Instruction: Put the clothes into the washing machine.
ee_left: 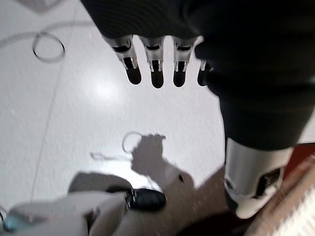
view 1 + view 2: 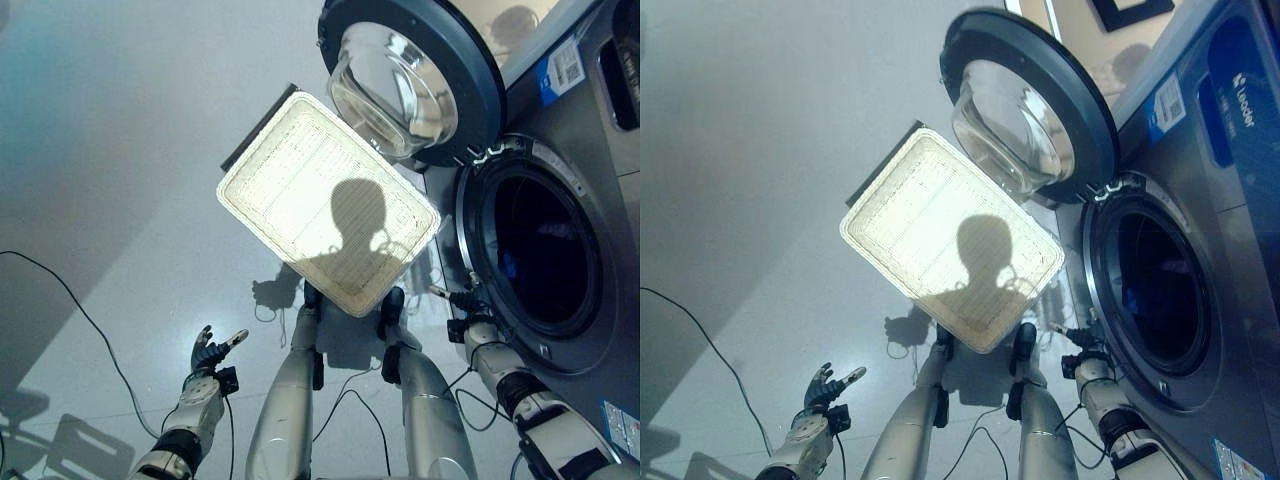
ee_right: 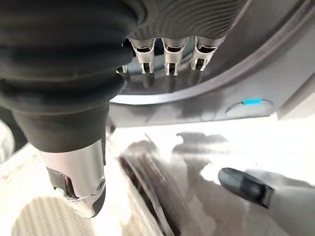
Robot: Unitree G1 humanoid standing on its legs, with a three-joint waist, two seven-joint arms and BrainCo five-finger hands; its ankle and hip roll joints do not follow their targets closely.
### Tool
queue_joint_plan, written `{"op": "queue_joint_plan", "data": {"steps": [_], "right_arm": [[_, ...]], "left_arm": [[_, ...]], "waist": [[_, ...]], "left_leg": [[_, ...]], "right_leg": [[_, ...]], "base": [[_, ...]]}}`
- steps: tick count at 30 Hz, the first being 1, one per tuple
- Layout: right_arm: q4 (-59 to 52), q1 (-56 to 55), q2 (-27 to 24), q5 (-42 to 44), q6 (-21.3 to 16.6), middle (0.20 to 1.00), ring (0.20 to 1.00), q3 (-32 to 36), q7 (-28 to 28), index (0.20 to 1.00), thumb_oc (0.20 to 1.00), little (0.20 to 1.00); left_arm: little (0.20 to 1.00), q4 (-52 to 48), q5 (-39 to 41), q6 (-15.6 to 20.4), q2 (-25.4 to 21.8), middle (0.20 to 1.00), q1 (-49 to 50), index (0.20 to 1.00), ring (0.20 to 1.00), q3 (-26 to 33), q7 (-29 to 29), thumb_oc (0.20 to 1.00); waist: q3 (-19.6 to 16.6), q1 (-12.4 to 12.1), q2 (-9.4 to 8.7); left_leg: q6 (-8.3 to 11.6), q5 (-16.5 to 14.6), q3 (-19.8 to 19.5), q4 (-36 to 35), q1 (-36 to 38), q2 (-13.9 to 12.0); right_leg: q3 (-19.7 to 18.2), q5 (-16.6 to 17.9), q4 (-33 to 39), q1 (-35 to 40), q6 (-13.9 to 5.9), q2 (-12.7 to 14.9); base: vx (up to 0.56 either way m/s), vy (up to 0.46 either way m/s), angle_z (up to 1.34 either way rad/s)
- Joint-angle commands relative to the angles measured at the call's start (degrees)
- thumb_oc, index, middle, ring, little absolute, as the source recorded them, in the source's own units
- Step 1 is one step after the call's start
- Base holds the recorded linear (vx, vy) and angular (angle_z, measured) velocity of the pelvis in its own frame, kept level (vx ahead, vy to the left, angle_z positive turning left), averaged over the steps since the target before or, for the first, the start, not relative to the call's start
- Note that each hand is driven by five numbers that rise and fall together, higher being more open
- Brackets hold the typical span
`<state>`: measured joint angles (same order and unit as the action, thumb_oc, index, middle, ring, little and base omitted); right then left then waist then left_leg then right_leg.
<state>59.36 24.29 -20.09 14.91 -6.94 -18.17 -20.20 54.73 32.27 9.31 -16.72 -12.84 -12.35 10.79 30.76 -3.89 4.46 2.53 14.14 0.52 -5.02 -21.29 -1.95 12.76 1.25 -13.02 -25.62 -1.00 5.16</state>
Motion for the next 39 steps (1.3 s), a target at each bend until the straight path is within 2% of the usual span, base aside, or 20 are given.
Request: {"op": "queue_joint_plan", "data": {"steps": [1, 2, 4, 5, 9, 13, 15, 19, 25, 30, 39], "right_arm": [[1.5, -3.2, -0.2, -4.0, 0.7, 1.000, 1.000, 0.4, 2.5, 1.000, 1.000, 1.000], [3.3, -4.5, 0.4, -5.3, 1.3, 1.000, 1.000, -0.3, 4.3, 1.000, 1.000, 1.000], [4.0, -5.3, 0.7, -7.1, 1.0, 1.000, 1.000, -1.0, 5.2, 1.000, 1.000, 1.000], [4.7, -6.4, 1.1, -9.3, 1.0, 1.000, 1.000, -2.3, 6.2, 1.000, 1.000, 1.000], [5.7, -7.9, 1.8, -9.4, 1.4, 1.000, 1.000, -3.5, 9.9, 1.000, 1.000, 1.000], [7.3, -10.8, 4.0, -3.3, 3.7, 1.000, 1.000, -3.7, 23.5, 1.000, 1.000, 1.000], [7.7, -11.2, 4.4, -3.2, 4.2, 1.000, 1.000, -3.7, 24.9, 1.000, 1.000, 1.000], [9.0, -12.9, 5.5, 0.6, 5.4, 1.000, 1.000, -2.6, 27.0, 1.000, 1.000, 1.000], [10.4, -15.3, 6.4, 0.0, 8.2, 1.000, 1.000, -1.1, 30.9, 1.000, 1.000, 1.000], [11.5, -17.0, 7.1, -2.4, 8.4, 1.000, 1.000, -0.7, 34.5, 1.000, 1.000, 1.000], [12.2, -17.8, 7.5, -4.3, 8.9, 1.000, 1.000, -0.6, 35.1, 1.000, 1.000, 1.000]], "left_arm": [[1.000, 2.1, -3.6, 1.6, 0.2, 1.000, 0.8, 1.000, 1.000, -2.6, -6.9, 1.000], [1.000, 2.1, -6.3, 1.8, 0.7, 1.000, 1.2, 1.000, 1.000, -3.8, -8.6, 1.000], [1.000, 2.0, -9.1, 2.1, 0.8, 1.000, 1.4, 1.000, 1.000, -4.7, -10.7, 1.000], [1.000, 2.6, -13.0, 3.1, 1.2, 1.000, 1.9, 1.000, 1.000, -7.2, -12.9, 1.000], [1.000, 3.9, -14.3, 3.2, 2.2, 1.000, 2.5, 1.000, 1.000, -9.7, -15.1, 1.000], [1.000, 6.1, -15.8, 2.8, 3.7, 1.000, 3.5, 1.000, 1.000, -11.4, -17.6, 1.000], [1.000, 6.6, -16.3, 2.4, 3.9, 1.000, 3.6, 1.000, 1.000, -11.6, -18.0, 1.000], [1.000, 8.9, -17.1, -0.3, 4.1, 1.000, 4.5, 1.000, 1.000, -11.3, -18.7, 1.000], [1.000, 12.8, -13.4, -4.1, 4.1, 1.000, 6.6, 1.000, 1.000, -6.8, -20.0, 1.000], [1.000, 14.9, -12.5, -6.0, 4.5, 1.000, 8.4, 1.000, 1.000, -3.2, -21.5, 1.000], [1.000, 15.7, -11.6, -6.2, 5.2, 1.000, 9.3, 1.000, 1.000, -2.3, -22.0, 1.000]], "waist": [[-1.0, 0.5, -0.69], [-1.0, 0.5, -0.84], [-1.2, 0.5, -0.98], [-2.9, 0.6, -1.33], [-6.0, 1.0, -2.11], [-11.6, 1.1, -4.01], [-12.8, 1.1, -4.30], [-17.7, 1.2, -4.76], [-22.5, 1.6, -4.65], [-24.6, 1.8, -4.70], [-25.4, 1.9, -4.77]], "left_leg": [[-0.40, -9.1, 1.6, 3.0, 4.8, 4.8], [-0.43, -9.9, 1.3, 3.0, 8.1, 4.8], [-0.37, -10.2, 1.0, 2.9, 9.6, 4.7], [-0.22, -10.4, 0.8, 2.7, 11.0, 4.5], [0.07, -10.7, 0.8, 1.7, 13.9, 4.2], [0.33, -11.3, 1.0, 0.5, 17.9, 4.0], [0.32, -11.4, 1.1, 0.3, 18.7, 4.0], [0.12, -12.7, 2.0, 0.0, 22.1, 4.1], [-0.50, -14.4, 3.0, 0.1, 26.1, 4.3], [-0.87, -15.6, 3.4, 0.8, 28.2, 4.7], [-1.22, -16.3, 3.9, 1.0, 29.2, 4.7]], "right_leg": [[-0.7, 2.0, 6.4, 6.0, -5.04, -0.2], [-1.0, 1.3, 6.8, 9.6, -5.05, -0.2], [-1.3, 1.0, 7.3, 11.3, -4.96, -0.4], [-1.6, 0.9, 8.3, 13.1, -4.79, -0.7], [-1.9, 0.8, 10.7, 16.8, -4.70, -1.5], [-1.7, 0.8, 13.4, 21.7, -4.62, -2.4], [-1.7, 0.8, 13.8, 22.5, -4.61, -2.5], [-1.3, 0.3, 15.3, 26.3, -4.32, -3.0], [-1.2, -0.8, 15.9, 30.3, -3.82, -3.2], [-1.3, -1.3, 16.3, 32.8, -3.57, -3.1], [-1.4, -1.5, 16.7, 33.8, -3.44, -3.1]], "base": [[0.02, -0.049, 0.23], [0.04, -0.043, 0.22], [0.03, -0.048, 0.12], [0.04, -0.052, 0.01], [0.05, -0.042, 0.03], [0.10, -0.104, 0.02], [0.08, -0.064, -0.02], [0.15, -0.040, 0.00], [0.13, 0.002, -0.03], [0.09, 0.006, -0.02], [0.00, 0.000, 0.00]]}}
